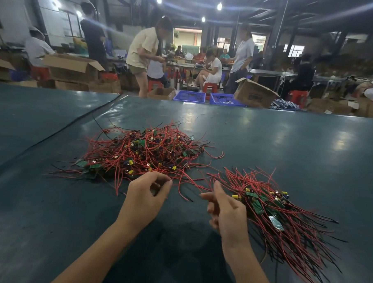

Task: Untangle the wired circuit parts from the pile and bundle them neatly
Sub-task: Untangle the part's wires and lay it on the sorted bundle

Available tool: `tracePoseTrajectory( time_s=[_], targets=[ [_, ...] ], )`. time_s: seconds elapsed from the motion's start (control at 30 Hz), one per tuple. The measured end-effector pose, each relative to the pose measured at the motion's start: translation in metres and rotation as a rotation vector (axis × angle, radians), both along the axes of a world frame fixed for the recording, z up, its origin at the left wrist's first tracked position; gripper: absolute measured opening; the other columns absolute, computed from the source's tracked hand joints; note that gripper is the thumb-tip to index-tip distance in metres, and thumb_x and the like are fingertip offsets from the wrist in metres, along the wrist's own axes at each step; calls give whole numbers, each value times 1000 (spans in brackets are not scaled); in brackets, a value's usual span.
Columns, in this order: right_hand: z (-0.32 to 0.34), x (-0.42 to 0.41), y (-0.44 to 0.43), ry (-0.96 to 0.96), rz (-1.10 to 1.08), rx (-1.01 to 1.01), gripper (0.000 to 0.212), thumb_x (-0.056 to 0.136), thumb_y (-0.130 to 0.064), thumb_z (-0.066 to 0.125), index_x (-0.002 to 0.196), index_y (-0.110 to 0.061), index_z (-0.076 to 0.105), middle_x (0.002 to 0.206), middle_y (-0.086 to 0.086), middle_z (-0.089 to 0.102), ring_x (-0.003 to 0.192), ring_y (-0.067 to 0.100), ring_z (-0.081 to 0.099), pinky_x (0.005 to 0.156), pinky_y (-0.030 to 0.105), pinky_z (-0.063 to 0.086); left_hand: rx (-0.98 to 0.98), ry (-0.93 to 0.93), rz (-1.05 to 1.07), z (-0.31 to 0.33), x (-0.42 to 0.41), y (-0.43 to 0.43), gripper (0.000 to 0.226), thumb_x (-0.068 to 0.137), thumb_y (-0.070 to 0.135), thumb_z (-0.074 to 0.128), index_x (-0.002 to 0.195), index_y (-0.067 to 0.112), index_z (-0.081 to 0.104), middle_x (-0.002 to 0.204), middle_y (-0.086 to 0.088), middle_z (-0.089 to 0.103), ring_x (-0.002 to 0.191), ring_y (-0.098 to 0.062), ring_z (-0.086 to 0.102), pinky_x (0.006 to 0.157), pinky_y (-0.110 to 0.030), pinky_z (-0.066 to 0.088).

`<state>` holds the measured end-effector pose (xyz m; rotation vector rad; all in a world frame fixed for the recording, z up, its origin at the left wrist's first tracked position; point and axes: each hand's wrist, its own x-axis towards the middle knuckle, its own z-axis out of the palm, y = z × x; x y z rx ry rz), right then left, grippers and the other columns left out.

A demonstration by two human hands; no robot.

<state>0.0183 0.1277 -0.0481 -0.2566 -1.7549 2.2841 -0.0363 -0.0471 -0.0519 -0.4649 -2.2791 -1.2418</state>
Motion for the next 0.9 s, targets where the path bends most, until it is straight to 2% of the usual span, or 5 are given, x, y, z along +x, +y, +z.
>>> tracePoseTrajectory(
  time_s=[0.33, 0.53, 0.63, 0.73, 0.9],
  targets=[
    [-4, 3, -14, 60, 68, 312, 28, 93, -22, 64, 67, -22, 75, 50, -8, 59, 44, -2, 44, 47, 11, 35, 197, -283, -381, -3, 7, 18, 8, 88, 19, 69, 96, 20, 70, 79, -1, 73, 72, -12, 69, 64, -22, 53],
    [-7, 0, -14, -17, -69, 278, 30, 94, -24, 63, 68, -13, 73, 56, -3, 67, 49, 1, 54, 53, 17, 43, -62, 96, -229, -5, 12, 20, 9, 88, 18, 70, 96, 22, 70, 97, 14, 64, 85, -7, 64, 72, -17, 50],
    [-5, -2, -10, -37, -146, 221, 27, 93, -20, 65, 69, -10, 71, 64, 0, 70, 53, 5, 57, 52, 22, 47, -104, 259, -264, -3, 17, 24, 11, 90, 26, 65, 83, 17, 66, 81, 12, 59, 70, -6, 56, 63, -13, 43],
    [-4, -2, -8, -82, -172, 133, 25, 94, -17, 62, 70, -13, 69, 63, -4, 68, 51, 5, 57, 47, 21, 47, -31, 9, -401, -3, 24, 30, 44, 94, 50, 52, 69, 15, 62, 58, 4, 57, 48, -6, 50, 47, -22, 39],
    [-3, -1, -6, -96, -136, -1, 41, 98, -12, 50, 68, -25, 76, 62, -8, 66, 52, 4, 60, 48, 20, 48, 1, -592, -452, -5, 26, 38, 73, 89, 64, 32, 86, -1, 65, 73, -15, 71, 47, -14, 60, 44, -24, 44]
  ],
)
